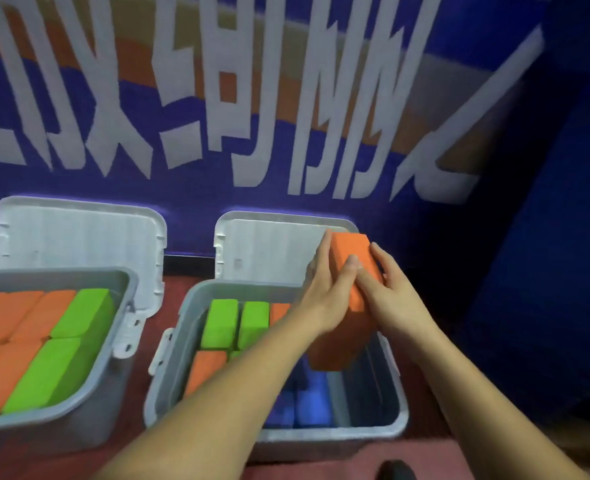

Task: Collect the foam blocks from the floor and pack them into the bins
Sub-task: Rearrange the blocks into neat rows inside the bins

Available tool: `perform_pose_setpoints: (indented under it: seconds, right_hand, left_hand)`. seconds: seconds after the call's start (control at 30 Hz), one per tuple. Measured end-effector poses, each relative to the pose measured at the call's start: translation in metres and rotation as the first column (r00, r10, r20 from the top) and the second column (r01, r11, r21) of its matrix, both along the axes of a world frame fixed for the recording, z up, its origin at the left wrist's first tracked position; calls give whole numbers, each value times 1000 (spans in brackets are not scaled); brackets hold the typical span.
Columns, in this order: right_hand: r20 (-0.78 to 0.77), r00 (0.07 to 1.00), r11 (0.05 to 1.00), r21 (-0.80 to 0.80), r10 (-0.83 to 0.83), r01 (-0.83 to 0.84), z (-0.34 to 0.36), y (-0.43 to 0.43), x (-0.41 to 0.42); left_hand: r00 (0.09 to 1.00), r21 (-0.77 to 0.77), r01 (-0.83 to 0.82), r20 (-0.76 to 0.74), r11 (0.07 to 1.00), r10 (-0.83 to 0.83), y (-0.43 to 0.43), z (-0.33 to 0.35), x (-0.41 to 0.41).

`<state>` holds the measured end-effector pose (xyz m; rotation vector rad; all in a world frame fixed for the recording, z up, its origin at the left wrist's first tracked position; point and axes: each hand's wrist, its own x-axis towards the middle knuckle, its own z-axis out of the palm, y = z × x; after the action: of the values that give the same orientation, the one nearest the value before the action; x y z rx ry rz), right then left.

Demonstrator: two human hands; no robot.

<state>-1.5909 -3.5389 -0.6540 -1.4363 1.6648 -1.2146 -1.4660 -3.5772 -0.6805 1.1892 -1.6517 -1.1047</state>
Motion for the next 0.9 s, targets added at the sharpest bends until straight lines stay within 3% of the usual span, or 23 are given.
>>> perform_pose_setpoints:
  seconds: [0.13,0.27,0.37,0.43,0.53,0.7,0.77,0.83,0.9]
  right_hand:
    - [-108,992,997,28,-68,71,-31,-17,-52]
    - [-147,984,988,99,-100,115,-85,-48,-78]
    - [-140,986,981,161,-87,109,-127,-68,-83]
    - [-134,988,974,197,-81,107,-153,-82,-82]
    - [-176,984,966,247,-38,81,-191,-102,-75]
    - [-169,986,949,308,-17,69,-226,-123,-69]
    - [-178,984,926,374,20,49,-240,-122,-69]
    - [-186,981,894,447,62,28,-258,-116,-66]
    - [-206,978,889,454,41,58,-272,-116,-66]
  left_hand:
    - [980,-94,143,156,985,-128,-26,-32,-47]
    - [922,-70,189,356,979,-153,-61,-79,-76]
    - [781,-73,163,619,984,-83,-82,-112,-80]
    - [699,-102,158,715,982,-38,-95,-132,-75]
    - [619,-93,135,786,986,-11,-108,-167,-65]
    - [623,-49,130,781,990,-43,-127,-207,-60]
    - [565,-48,158,824,986,-51,-128,-225,-59]
    - [478,-65,166,878,984,-22,-124,-247,-58]
    - [492,-128,167,870,978,30,-123,-265,-60]
